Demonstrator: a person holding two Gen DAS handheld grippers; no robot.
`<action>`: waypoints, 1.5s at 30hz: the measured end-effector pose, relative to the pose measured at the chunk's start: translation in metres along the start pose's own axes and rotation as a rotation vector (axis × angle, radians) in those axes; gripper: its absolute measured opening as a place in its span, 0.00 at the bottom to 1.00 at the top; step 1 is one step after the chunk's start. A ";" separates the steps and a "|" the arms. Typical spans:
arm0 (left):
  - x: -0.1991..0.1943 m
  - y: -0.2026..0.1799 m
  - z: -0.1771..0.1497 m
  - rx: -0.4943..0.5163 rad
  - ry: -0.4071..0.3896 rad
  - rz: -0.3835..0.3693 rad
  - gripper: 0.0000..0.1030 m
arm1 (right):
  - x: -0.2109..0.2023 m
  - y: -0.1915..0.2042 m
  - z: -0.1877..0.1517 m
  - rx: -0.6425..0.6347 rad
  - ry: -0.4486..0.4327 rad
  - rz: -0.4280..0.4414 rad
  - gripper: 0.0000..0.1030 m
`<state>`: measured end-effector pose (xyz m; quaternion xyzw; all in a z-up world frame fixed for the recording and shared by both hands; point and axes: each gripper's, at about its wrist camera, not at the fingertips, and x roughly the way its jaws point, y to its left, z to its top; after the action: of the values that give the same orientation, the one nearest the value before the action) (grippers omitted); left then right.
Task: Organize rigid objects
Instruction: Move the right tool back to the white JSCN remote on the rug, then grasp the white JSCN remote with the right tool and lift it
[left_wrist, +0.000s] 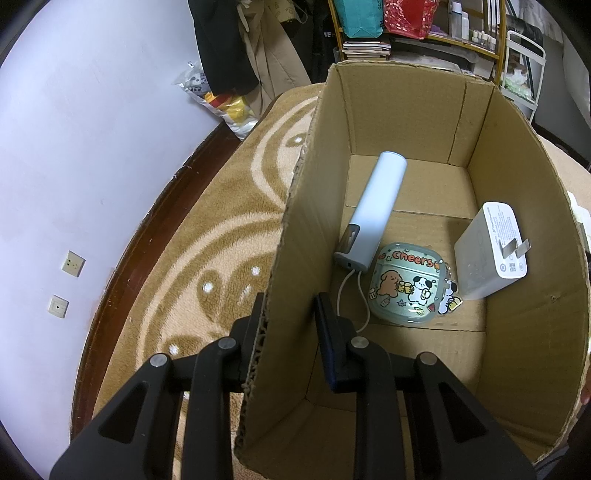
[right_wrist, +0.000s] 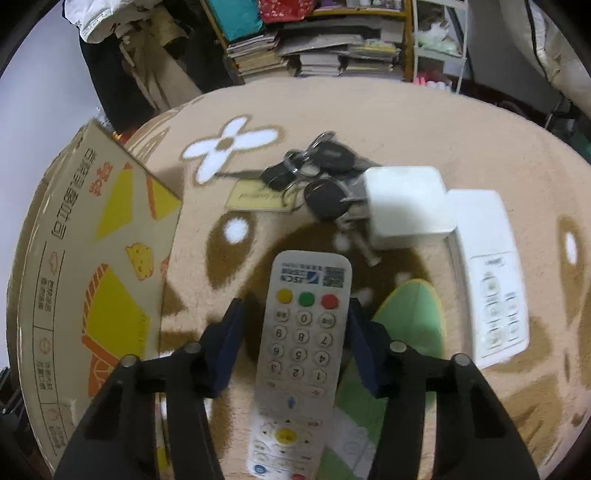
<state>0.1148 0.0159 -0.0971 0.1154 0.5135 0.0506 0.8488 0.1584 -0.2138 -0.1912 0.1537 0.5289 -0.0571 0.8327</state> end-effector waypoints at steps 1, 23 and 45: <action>0.000 0.000 0.000 0.000 0.000 0.000 0.23 | 0.001 0.003 -0.001 -0.016 0.000 -0.014 0.56; 0.001 -0.001 0.000 0.005 -0.002 0.004 0.23 | -0.036 0.048 -0.005 -0.168 -0.172 -0.067 0.42; 0.001 0.003 -0.001 -0.004 0.001 -0.008 0.23 | -0.139 0.076 0.007 -0.125 -0.407 0.187 0.42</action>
<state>0.1144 0.0195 -0.0980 0.1114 0.5145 0.0482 0.8488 0.1238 -0.1531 -0.0490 0.1355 0.3360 0.0232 0.9318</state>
